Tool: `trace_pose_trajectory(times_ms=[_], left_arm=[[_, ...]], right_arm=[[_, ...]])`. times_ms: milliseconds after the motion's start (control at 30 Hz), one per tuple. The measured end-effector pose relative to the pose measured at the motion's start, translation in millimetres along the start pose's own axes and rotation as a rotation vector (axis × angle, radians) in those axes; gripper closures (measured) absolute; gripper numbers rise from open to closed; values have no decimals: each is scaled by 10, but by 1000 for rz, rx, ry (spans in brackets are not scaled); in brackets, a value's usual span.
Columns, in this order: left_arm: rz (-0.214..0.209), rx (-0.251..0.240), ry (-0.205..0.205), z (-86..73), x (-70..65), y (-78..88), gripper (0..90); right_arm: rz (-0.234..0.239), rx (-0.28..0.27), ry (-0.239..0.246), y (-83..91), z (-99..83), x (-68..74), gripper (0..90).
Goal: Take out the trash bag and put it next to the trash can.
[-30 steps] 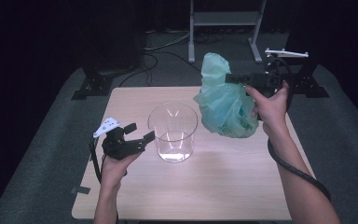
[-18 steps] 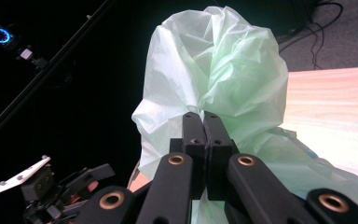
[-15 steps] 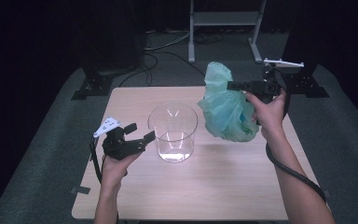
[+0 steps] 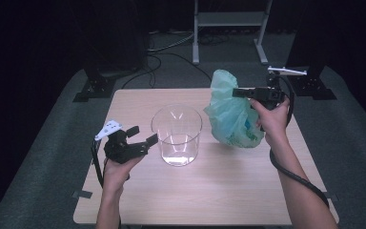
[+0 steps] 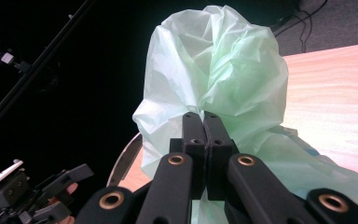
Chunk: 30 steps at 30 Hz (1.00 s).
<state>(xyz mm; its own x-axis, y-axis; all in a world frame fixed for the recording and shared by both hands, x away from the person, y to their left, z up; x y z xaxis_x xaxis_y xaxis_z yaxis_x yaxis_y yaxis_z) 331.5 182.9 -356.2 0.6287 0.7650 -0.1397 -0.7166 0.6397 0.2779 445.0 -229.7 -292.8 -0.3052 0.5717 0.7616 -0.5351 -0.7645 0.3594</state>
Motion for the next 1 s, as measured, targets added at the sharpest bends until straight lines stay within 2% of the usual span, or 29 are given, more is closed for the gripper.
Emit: trace_pose_trajectory(times_ms=[467,1000], left_arm=[[3,-3,5,2,6,10,90],[6,-3,11,-2,19,14,90]], right_arm=[[-48,15,-16,-144,-86,-199,900],[-78,27,-54,-287,-174,-453,900]])
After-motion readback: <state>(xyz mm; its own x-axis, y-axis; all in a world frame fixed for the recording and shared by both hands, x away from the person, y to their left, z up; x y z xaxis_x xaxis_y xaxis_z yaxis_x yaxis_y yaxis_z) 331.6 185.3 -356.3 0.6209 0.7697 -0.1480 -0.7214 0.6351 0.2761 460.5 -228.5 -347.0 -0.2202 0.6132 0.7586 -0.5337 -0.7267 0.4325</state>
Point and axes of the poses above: each handheld gripper's, and its own axes: y roughly backward along the jaws, z roughly out of its top, x roughly to its left, the point moved 2 cm from there along -y, roughly forward along the jaws, and after that the axes turned 9 degrees about -y, right-handed, at the moved point
